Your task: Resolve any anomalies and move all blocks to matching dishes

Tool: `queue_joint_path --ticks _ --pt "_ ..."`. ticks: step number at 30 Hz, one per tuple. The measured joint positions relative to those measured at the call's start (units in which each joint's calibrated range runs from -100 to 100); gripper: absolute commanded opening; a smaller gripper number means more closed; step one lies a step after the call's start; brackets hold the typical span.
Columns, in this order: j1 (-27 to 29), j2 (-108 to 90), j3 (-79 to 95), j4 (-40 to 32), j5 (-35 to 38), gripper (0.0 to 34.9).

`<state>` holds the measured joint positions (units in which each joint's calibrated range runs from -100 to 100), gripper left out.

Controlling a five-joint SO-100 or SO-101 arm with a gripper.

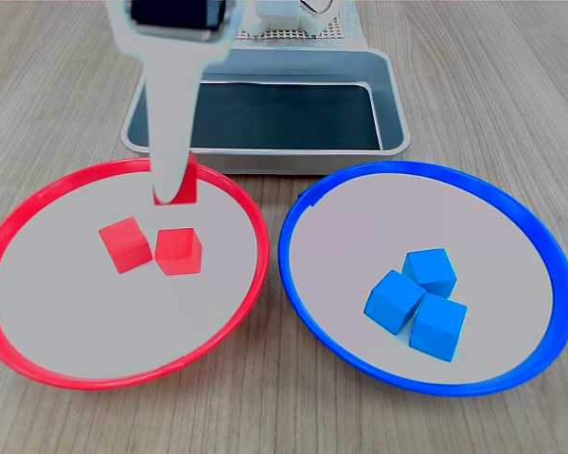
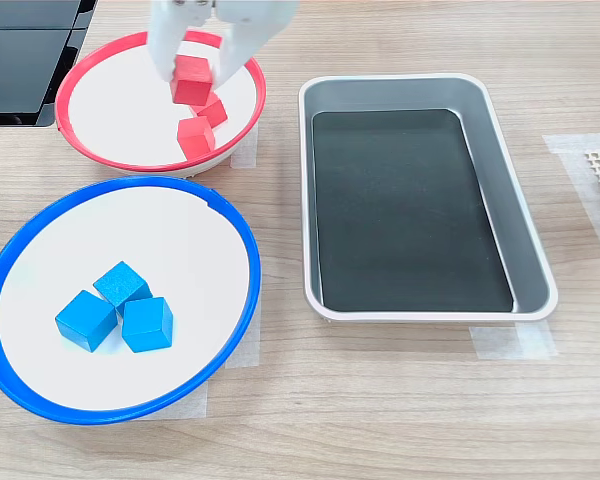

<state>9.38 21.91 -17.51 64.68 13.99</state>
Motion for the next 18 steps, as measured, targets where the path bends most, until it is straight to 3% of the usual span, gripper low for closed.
queue_joint_path --ticks 4,5,8,11,13,14,15,18 --pt "1.2 9.3 -4.0 -11.9 0.0 0.2" --pt "1.2 11.5 -5.8 -13.9 0.0 2.3" --pt "0.7 13.4 -6.7 -17.0 0.8 16.5" --pt "0.8 13.0 -4.9 -18.4 0.9 17.8" --pt "0.8 11.4 -1.9 -19.2 1.0 15.7" --pt "0.8 10.3 0.2 -19.4 1.0 10.5" --pt "0.8 9.1 1.7 -19.7 0.8 0.2" --pt "0.8 2.8 8.5 -20.5 -0.3 0.1"
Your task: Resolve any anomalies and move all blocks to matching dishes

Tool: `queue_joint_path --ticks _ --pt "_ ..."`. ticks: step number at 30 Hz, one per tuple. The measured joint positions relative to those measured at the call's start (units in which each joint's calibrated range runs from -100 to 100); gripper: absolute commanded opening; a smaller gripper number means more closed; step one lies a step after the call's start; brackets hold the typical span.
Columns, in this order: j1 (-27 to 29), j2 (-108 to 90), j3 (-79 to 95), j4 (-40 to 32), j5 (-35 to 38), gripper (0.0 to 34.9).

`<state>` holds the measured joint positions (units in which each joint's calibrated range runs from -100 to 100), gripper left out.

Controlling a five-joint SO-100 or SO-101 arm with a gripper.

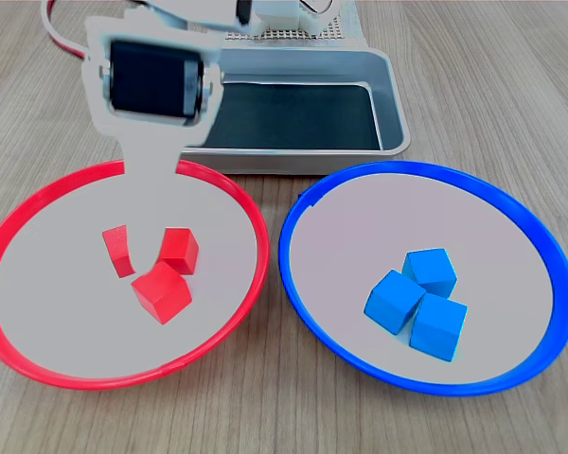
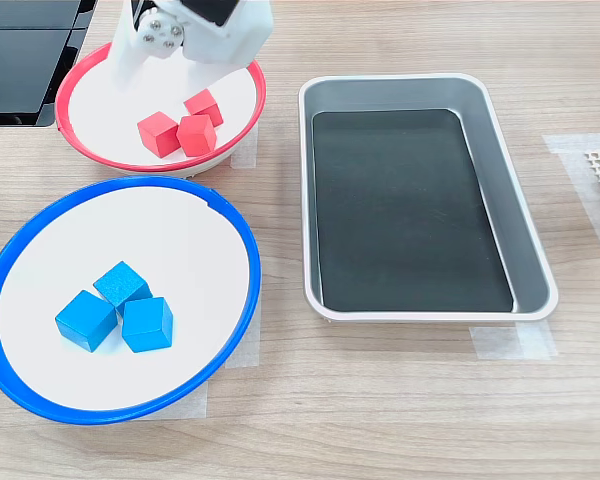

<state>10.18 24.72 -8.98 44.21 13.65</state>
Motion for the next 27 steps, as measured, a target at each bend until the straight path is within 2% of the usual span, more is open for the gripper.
queue_joint_path --ticks 3,7,10,12,15,16,17,18,21,24,27 --pt "0.0 -10.7 11.6 -3.0 -2.9 0.0" --pt "-0.4 -32.3 38.7 -18.4 -9.5 0.0" --pt "-2.9 -47.9 57.9 -28.0 -12.7 0.0" --pt "-4.7 -58.9 70.6 -31.2 -13.5 0.0" --pt "-8.0 -76.6 88.0 -31.8 -13.7 0.0" --pt "-8.5 -84.4 94.3 -30.2 -13.8 0.0" --pt "-9.2 -101.4 104.5 -22.5 -14.0 0.0" --pt "-8.5 -105.8 106.0 -20.4 -14.0 0.0" --pt "-9.0 -113.5 108.7 -14.6 -14.3 0.0" --pt "-8.8 -121.7 109.0 -0.3 -15.5 0.0" --pt "-8.4 -122.7 109.0 2.7 -16.3 0.2"
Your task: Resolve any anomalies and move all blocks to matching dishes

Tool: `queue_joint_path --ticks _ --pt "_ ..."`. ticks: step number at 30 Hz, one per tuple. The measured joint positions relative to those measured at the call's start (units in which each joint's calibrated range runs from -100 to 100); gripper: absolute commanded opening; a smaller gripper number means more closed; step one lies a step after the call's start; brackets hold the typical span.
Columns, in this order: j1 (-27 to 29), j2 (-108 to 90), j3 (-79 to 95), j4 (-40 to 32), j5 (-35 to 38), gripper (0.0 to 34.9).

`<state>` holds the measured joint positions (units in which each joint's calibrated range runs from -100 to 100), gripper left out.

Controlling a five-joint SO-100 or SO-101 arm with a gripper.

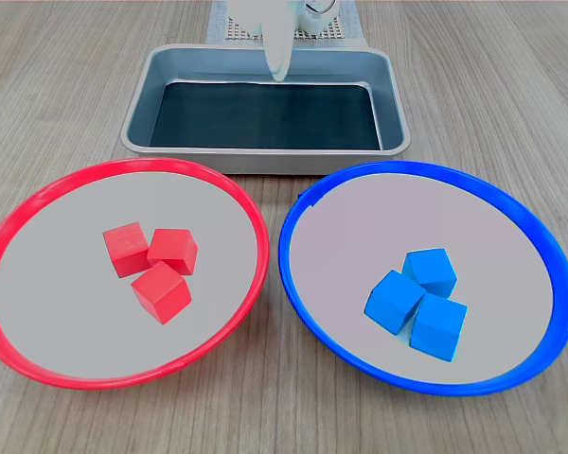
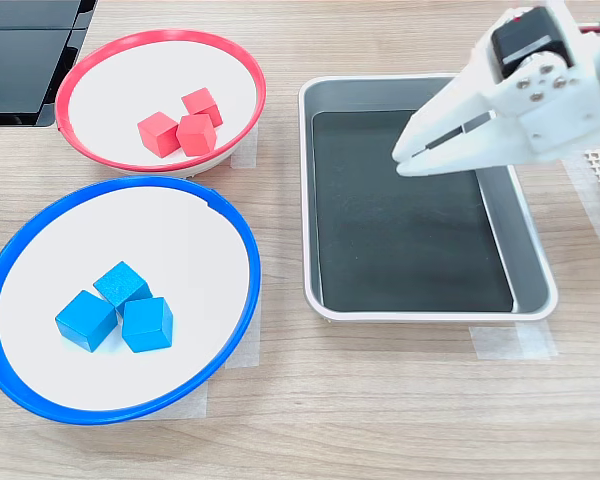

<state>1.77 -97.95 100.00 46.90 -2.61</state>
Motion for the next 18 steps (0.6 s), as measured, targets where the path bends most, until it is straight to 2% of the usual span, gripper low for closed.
queue_joint_path --ticks 3,5,18 --pt "0.0 -0.5 0.0 0.2 0.0 2.7" --pt "0.0 -1.0 0.0 0.3 0.0 0.3" --pt "0.0 -0.9 0.0 0.4 0.0 0.3"
